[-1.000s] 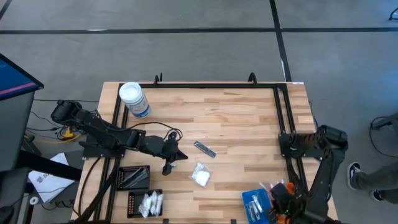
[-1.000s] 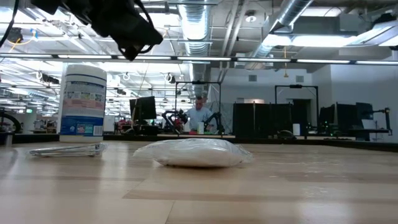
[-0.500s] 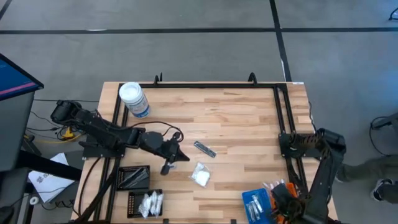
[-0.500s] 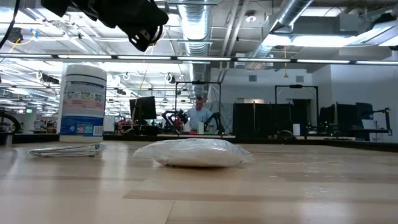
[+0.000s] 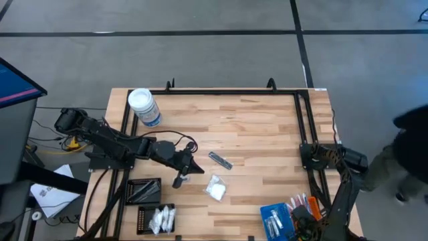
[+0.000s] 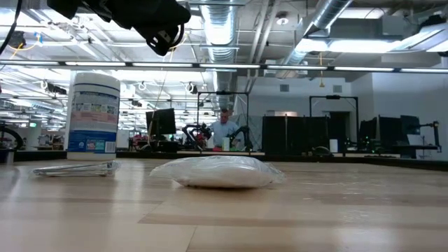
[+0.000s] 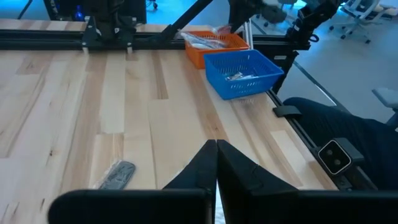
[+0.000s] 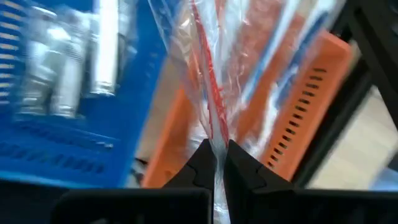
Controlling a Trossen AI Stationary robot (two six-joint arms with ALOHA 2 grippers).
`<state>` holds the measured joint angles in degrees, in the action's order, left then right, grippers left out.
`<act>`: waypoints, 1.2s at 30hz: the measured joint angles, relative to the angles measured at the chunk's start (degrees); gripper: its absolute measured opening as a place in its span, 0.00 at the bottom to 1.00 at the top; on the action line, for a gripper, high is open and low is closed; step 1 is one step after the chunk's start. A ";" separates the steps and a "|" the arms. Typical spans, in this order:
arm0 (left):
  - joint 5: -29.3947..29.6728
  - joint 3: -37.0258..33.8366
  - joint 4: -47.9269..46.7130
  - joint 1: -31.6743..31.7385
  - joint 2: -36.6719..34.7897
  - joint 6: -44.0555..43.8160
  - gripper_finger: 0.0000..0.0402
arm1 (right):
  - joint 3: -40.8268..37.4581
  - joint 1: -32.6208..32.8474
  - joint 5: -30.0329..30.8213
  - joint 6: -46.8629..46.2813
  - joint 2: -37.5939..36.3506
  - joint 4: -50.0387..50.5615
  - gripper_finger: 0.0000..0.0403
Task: Pick & Place Travel size toiletries
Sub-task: Put the red toothbrush into the orange bin
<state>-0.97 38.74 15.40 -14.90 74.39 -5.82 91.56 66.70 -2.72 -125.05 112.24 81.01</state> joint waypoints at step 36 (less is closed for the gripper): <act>0.02 0.01 0.70 0.00 0.00 2.24 0.00 | -4.64 -4.08 -13.98 -2.05 5.29 0.60 0.15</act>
<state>-0.95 38.75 16.10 -14.90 74.39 -3.58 86.92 62.61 -16.70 -127.10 117.54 81.62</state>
